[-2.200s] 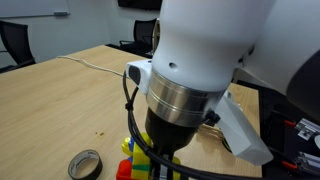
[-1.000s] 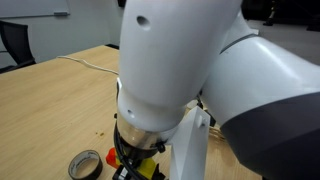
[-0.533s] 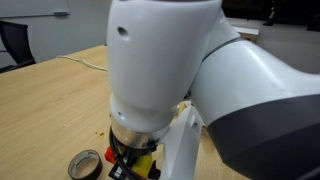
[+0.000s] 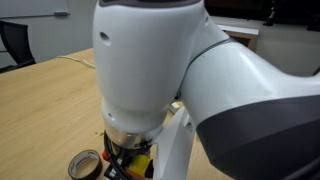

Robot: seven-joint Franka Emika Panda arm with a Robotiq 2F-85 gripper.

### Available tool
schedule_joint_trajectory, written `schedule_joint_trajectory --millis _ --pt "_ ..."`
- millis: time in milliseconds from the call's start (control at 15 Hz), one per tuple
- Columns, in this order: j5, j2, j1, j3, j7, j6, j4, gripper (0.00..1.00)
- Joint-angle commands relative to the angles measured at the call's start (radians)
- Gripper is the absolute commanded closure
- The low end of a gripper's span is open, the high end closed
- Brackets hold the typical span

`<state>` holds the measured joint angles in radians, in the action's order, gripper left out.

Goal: Stack the two stacks of building blocks together

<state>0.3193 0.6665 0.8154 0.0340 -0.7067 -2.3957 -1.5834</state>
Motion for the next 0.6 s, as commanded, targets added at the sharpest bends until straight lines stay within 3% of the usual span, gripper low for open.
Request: schedule_joint_trajectory --millis 0,533 --pt "0.014 0.016 0.012 -0.014 0.014 0.034 0.039 0.89" --pt "0.006 -0.008 0.012 -0.018 -0.009 0.008 0.032 0.89"
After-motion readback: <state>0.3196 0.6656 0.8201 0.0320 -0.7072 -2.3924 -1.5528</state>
